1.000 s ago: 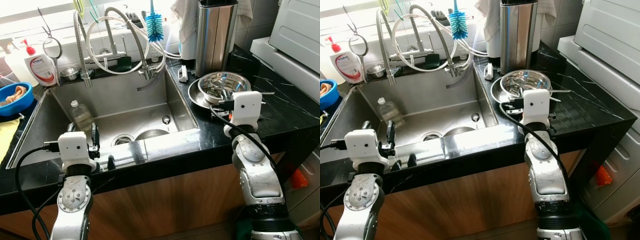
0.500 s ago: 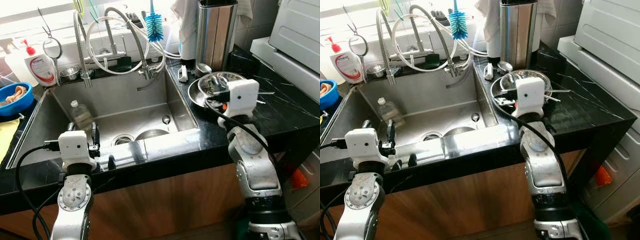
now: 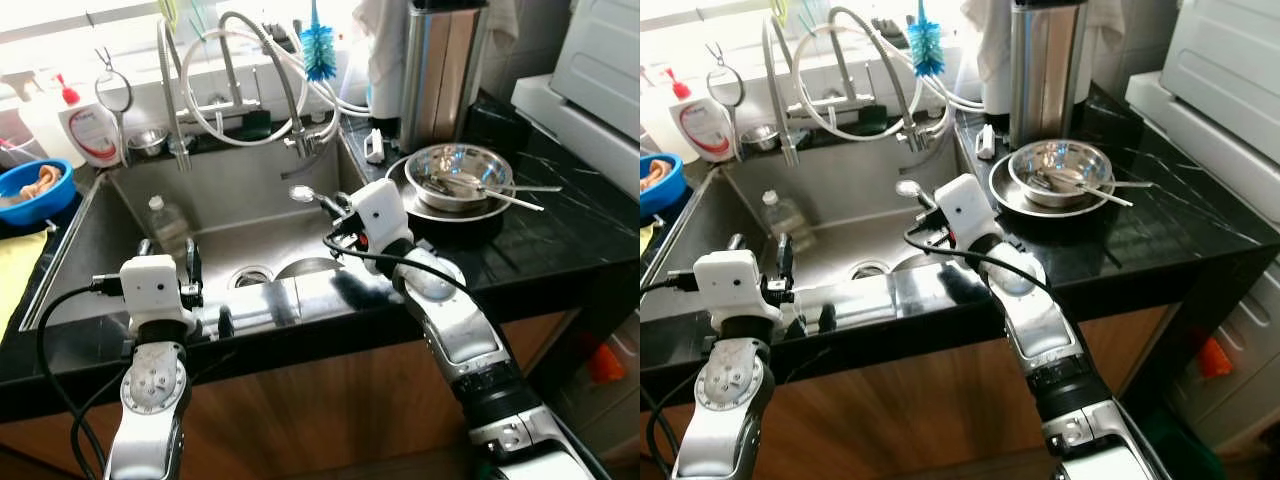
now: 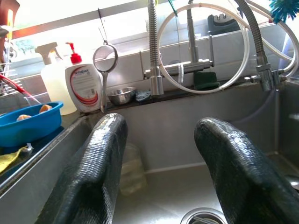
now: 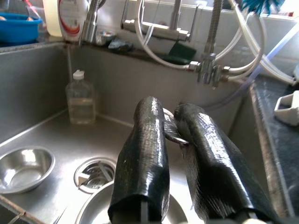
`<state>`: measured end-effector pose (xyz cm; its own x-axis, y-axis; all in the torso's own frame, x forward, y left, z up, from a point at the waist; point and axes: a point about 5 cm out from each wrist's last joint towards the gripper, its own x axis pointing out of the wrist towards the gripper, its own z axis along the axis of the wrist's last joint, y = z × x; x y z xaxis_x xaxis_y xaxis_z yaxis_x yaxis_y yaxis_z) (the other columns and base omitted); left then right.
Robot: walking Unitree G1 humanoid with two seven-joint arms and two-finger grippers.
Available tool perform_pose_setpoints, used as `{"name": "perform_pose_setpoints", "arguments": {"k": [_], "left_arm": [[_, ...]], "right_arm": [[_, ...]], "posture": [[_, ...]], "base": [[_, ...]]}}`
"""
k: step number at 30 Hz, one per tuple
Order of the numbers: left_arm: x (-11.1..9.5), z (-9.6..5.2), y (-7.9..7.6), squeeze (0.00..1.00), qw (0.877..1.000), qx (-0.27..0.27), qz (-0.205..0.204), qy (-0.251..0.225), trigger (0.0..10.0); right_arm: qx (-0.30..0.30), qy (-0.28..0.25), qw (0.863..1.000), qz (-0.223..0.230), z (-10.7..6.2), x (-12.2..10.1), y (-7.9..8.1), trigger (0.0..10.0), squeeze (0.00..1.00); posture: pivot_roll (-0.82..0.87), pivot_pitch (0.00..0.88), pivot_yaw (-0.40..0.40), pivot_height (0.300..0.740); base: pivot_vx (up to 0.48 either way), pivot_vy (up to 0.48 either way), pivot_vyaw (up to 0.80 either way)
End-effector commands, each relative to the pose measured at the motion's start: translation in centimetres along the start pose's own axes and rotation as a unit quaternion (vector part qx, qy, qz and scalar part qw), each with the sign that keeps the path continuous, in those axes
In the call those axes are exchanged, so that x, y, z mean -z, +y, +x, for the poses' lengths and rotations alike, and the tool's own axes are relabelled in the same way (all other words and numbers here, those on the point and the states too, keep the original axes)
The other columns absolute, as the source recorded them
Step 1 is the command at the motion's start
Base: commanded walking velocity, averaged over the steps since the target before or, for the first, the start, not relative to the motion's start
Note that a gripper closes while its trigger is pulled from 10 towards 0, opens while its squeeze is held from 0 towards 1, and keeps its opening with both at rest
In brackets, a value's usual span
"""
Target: Kitchen organization
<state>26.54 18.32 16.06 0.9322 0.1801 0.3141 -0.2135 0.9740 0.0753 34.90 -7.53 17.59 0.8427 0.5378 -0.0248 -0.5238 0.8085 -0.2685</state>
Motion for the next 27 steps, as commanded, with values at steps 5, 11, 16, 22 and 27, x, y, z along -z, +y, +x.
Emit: {"name": "perform_pose_setpoints", "arguments": {"k": [5,11,16,22,27], "left_arm": [[0.1,0.2,0.3,0.0,1.0,-0.005,0.01,-0.003,10.0],[0.1,0.2,0.1,0.0,1.0,0.006,0.01,-0.001,10.0],[0.2,0.2,0.4,0.0,1.0,0.006,0.012,0.0,10.0],[0.2,0.0,0.2,0.0,1.0,0.011,0.013,0.005,10.0],[0.3,0.0,0.2,0.0,1.0,0.012,0.012,0.008,10.0]], "right_arm": [[0.005,0.023,1.0,0.014,0.5,0.7,0.0,10.0,0.0],[0.03,0.052,0.998,0.028,0.3,2.1,-0.1,10.0,0.0],[0.05,0.056,0.997,0.034,0.2,2.2,-0.7,10.0,0.0],[0.063,0.077,0.994,0.037,-0.2,3.3,-0.7,10.0,0.0],[0.068,0.083,0.993,0.042,-0.5,3.6,-0.7,10.0,0.31]], "posture": [[-0.21,0.0,0.123,0.74],[-0.21,0.0,0.125,0.74],[-0.21,0.0,0.125,0.74],[-0.2,0.0,0.13,0.74],[-0.21,0.0,0.131,0.74]], "base": [[0.0,0.0,0.0],[0.0,0.0,0.0],[0.0,0.0,0.0],[0.0,0.0,0.0],[0.0,0.0,0.0]]}}
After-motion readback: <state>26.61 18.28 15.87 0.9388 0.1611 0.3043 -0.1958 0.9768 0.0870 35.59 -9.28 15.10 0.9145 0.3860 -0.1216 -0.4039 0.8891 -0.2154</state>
